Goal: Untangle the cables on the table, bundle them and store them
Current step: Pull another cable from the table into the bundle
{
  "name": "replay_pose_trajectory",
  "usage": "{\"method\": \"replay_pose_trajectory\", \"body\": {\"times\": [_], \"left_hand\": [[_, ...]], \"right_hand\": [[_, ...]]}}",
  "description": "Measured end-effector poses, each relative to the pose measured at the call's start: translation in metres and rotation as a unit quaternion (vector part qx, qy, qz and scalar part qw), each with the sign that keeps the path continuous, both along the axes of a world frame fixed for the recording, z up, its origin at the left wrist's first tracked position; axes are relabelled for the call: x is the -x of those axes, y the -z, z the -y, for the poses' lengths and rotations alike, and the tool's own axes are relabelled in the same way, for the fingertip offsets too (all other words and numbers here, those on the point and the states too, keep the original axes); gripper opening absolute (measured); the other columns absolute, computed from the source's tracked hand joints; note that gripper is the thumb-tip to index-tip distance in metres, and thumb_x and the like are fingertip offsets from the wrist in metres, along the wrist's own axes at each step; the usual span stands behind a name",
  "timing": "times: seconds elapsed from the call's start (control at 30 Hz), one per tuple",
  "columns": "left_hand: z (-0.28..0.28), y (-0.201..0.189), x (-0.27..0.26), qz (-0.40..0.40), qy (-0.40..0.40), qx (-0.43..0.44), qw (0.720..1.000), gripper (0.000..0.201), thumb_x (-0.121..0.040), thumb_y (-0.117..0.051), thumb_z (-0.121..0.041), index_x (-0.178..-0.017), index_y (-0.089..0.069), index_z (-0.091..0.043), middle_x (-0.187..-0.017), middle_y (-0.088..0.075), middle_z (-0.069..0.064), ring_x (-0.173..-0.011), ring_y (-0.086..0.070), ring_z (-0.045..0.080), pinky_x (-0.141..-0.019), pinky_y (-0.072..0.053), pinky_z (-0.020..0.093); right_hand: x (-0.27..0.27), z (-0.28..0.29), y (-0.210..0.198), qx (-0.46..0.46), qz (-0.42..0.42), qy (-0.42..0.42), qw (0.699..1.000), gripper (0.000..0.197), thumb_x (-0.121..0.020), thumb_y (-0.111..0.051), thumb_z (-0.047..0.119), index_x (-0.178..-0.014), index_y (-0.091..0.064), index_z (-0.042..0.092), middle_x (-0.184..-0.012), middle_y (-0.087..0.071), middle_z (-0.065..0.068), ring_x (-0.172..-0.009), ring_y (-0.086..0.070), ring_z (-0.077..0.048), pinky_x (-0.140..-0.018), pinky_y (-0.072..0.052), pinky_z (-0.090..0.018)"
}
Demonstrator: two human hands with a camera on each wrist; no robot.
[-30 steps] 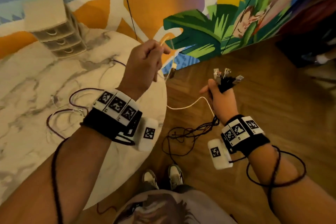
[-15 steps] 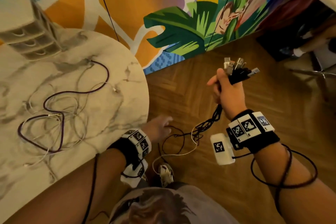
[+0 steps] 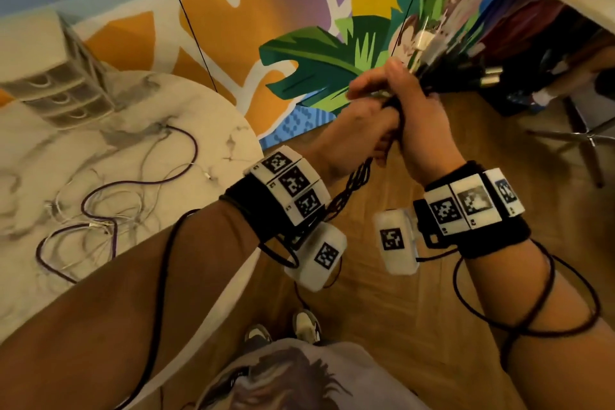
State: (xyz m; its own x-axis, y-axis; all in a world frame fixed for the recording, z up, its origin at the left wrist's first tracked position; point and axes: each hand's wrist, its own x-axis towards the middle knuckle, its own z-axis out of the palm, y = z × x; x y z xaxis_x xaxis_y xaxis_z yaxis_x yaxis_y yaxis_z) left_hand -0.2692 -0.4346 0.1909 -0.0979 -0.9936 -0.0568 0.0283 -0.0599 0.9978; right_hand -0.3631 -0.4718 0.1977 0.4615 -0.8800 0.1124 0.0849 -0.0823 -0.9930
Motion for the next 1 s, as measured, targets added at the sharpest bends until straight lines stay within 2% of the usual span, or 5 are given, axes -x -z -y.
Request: {"method": "replay_pose_trajectory", "body": {"times": [0.17, 0.27, 0.57, 0.73, 1.0], "left_hand": [[0.003, -0.015, -0.023, -0.054, -0.064, -0.018, 0.996, 0.046, -0.09, -0.046, -0.014, -0.047, -0.033, -0.021, -0.038, -0.027, -0.007, -0.033, -0.02, 0.012, -0.037, -0.02, 0.018], [0.002, -0.024, -0.034, 0.172, -0.074, 0.046, 0.981, 0.047, -0.088, -0.049, -0.013, -0.045, -0.031, -0.021, -0.039, -0.027, -0.008, -0.036, -0.02, 0.012, -0.039, -0.018, 0.022], [-0.001, -0.076, -0.066, 0.598, -0.053, 0.296, 0.743, 0.033, -0.085, -0.046, -0.039, -0.062, -0.057, -0.018, -0.046, -0.023, -0.014, -0.04, -0.017, 0.0, -0.047, -0.009, 0.019], [0.004, -0.074, -0.076, 0.648, -0.037, 0.326, 0.687, 0.043, -0.088, -0.046, -0.042, -0.077, -0.069, -0.007, -0.052, -0.041, 0.001, -0.044, -0.031, 0.018, -0.05, -0.02, 0.022], [0.011, -0.078, -0.093, 0.641, -0.082, 0.351, 0.678, 0.044, -0.089, -0.048, -0.043, -0.075, -0.068, -0.007, -0.052, -0.037, 0.001, -0.044, -0.03, 0.02, -0.053, -0.023, 0.027]], "right_hand": [[-0.01, -0.014, 0.063, -0.028, -0.14, -0.132, 0.981, 0.019, -0.085, -0.064, 0.028, -0.07, -0.054, 0.023, -0.057, -0.05, 0.011, -0.049, -0.043, -0.005, -0.051, -0.037, -0.021], [-0.017, -0.017, 0.115, -0.034, -0.232, -0.063, 0.97, 0.04, -0.088, -0.062, 0.015, -0.055, -0.041, 0.018, -0.047, -0.034, 0.009, -0.039, -0.029, -0.003, -0.046, -0.024, -0.022], [0.009, 0.012, 0.243, -0.218, -0.467, 0.055, 0.855, 0.029, -0.094, -0.05, 0.029, -0.071, -0.056, 0.013, -0.062, -0.05, -0.003, -0.062, -0.051, -0.026, -0.054, -0.037, -0.029], [0.004, 0.033, 0.253, -0.255, -0.463, 0.132, 0.839, 0.032, -0.099, -0.044, 0.024, -0.111, -0.063, 0.003, -0.091, -0.061, -0.016, -0.079, -0.056, -0.032, -0.067, -0.042, -0.034], [-0.005, 0.08, 0.238, -0.278, -0.311, 0.305, 0.856, 0.046, -0.096, -0.046, 0.043, -0.102, -0.062, 0.0, -0.09, -0.061, -0.019, -0.083, -0.057, -0.032, -0.068, -0.04, -0.036]]}}
